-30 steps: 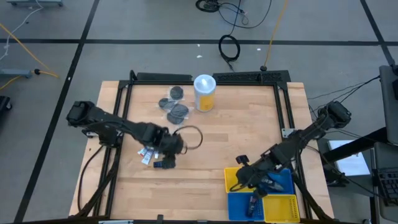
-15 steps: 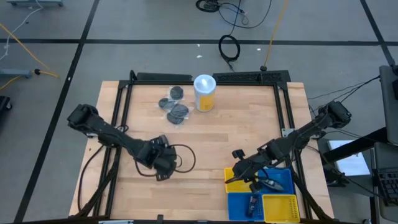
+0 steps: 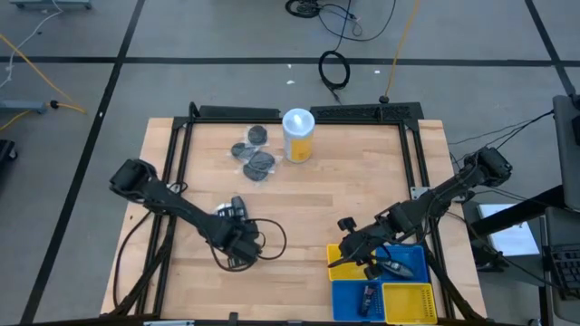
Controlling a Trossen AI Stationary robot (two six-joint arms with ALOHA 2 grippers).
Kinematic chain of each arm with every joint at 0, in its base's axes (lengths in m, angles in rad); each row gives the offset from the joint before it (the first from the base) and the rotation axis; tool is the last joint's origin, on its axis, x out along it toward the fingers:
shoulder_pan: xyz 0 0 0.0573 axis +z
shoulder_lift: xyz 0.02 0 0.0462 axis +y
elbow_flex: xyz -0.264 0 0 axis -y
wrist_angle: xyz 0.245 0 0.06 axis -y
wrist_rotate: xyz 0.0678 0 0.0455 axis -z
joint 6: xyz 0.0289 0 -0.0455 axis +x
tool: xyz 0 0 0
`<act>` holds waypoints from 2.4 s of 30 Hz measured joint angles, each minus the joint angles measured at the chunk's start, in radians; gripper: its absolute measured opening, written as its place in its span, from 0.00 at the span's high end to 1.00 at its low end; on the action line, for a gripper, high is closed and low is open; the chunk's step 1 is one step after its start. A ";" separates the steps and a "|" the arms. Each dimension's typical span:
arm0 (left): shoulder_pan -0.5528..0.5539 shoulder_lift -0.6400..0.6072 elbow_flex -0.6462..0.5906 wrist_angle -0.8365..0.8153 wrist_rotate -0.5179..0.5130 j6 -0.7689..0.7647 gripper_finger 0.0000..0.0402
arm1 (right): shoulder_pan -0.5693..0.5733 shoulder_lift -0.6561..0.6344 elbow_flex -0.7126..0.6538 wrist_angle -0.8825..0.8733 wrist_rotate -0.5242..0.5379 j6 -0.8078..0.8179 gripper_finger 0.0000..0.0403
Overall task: Pick & Place Travel size toiletries
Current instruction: Put the shave cream into the bottom blue basket
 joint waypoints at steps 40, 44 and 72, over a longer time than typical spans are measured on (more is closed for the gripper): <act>0.011 0.013 -0.205 0.226 0.206 -0.025 0.73 | 0.000 0.000 0.000 0.000 0.000 -0.020 0.79; 0.011 0.009 -0.176 0.214 0.183 -0.019 0.73 | 0.000 0.000 0.000 0.000 0.000 -0.021 0.79; 0.138 -0.093 0.018 0.548 -0.023 0.466 0.73 | -0.001 0.001 0.000 0.214 0.454 -0.381 0.79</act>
